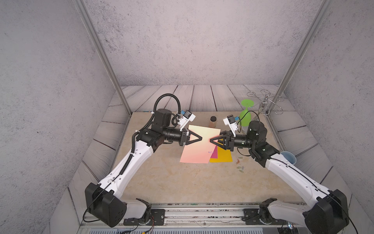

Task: Unclip the paperclips from the documents
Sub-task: Adjust the document.

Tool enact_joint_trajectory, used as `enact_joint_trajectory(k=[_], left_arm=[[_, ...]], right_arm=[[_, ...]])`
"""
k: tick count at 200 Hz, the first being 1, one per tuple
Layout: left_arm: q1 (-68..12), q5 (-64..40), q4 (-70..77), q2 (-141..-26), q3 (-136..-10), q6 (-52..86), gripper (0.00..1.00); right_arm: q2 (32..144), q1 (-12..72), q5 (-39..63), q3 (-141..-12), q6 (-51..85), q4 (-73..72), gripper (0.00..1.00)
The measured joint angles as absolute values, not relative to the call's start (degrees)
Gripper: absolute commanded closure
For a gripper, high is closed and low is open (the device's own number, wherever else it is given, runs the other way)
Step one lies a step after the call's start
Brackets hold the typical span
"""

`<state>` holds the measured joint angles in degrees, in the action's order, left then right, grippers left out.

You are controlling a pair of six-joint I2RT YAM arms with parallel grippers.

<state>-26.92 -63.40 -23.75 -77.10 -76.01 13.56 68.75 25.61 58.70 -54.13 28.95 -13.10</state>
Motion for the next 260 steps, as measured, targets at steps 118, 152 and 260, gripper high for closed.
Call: enact_joint_trajectory(k=[118, 152, 260], left_arm=[[-27.11, -63.61, -24.32, -77.08, -76.36, 12.95, 0.85], [-26.76, -63.44, -24.01, -76.84, -76.31, 13.63, 0.77], [-25.52, -64.73, -16.73, -73.6, -68.95, 19.16, 0.74]], right_arm=[[69.91, 25.61, 61.8, -54.13, 30.33, -15.77, 1.0], [69.84, 25.58, 61.58, -54.7, 29.17, -12.97, 1.0], [69.8, 22.96, 59.79, -56.93, 29.34, -12.29, 1.0]])
